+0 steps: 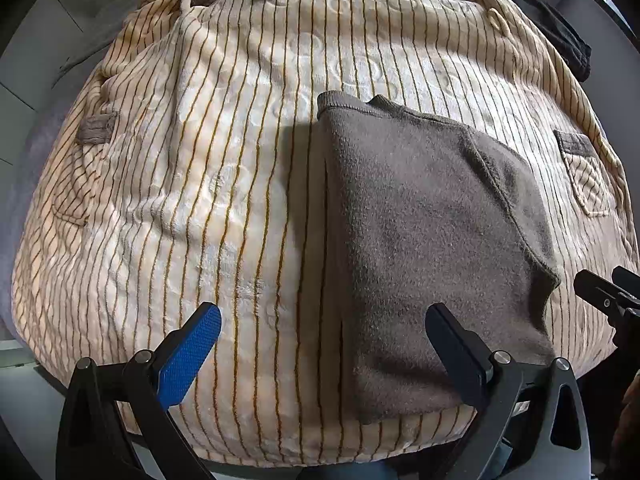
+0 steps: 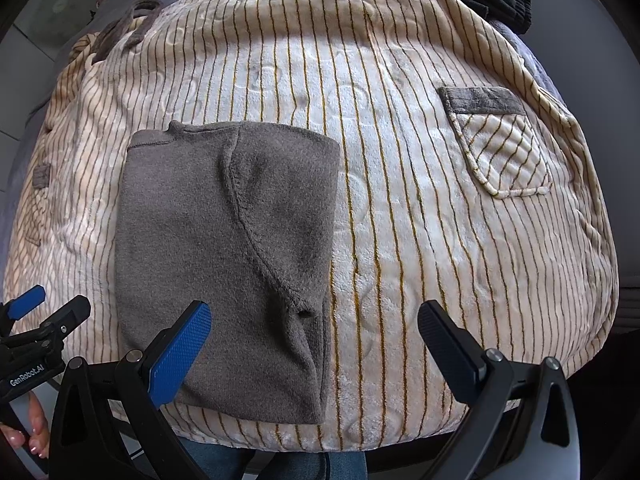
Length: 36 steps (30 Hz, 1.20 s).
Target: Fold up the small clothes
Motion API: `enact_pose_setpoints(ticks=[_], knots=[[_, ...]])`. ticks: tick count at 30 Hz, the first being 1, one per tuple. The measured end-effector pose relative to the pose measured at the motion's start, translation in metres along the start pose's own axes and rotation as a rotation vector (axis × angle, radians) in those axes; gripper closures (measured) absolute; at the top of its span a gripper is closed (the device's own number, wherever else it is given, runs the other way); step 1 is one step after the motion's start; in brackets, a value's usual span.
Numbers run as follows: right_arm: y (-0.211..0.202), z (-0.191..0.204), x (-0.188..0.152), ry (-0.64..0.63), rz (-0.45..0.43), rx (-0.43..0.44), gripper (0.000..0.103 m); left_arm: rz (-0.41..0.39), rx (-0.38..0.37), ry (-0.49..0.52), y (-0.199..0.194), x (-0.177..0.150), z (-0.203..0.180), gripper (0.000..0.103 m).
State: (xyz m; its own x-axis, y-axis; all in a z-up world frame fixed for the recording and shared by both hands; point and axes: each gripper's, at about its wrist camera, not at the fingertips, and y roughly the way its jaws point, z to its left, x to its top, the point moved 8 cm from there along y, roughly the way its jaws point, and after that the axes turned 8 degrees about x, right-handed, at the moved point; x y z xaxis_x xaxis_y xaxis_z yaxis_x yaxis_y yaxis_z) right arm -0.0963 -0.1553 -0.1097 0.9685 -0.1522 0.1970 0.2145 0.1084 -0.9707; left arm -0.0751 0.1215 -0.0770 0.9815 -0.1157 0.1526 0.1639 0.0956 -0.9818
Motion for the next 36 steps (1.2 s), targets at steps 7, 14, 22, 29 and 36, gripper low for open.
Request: enact_pose_setpoints(ticks=[7,14,22,29,36], knots=[[-0.0002,0.0007,-0.0001,-0.001,0.0,0.001,0.0,-0.001,-0.002,-0.005,-0.0006,-0.0013,0.001,0.001],[-0.0003,0.0013,-0.0002,-0.001,-0.001,-0.001,0.0,-0.005,0.019,-0.006,-0.0021,0.0001,0.0021,0.001],[-0.0002,0.0048,-0.0031,-0.004,0.004,-0.001,0.0,-0.002,0.025,-0.013,-0.001,0.0007,0.005,0.001],[0.0005,0.009,-0.0037,-0.016,0.008,-0.004,0.0,0.003,0.025,-0.014,-0.0009,-0.0006,0.0049,0.001],[0.0012,0.0093,-0.0037,-0.015,0.011,-0.004,0.0,-0.005,0.01,-0.029,-0.0012,0.0004,0.0059,0.001]])
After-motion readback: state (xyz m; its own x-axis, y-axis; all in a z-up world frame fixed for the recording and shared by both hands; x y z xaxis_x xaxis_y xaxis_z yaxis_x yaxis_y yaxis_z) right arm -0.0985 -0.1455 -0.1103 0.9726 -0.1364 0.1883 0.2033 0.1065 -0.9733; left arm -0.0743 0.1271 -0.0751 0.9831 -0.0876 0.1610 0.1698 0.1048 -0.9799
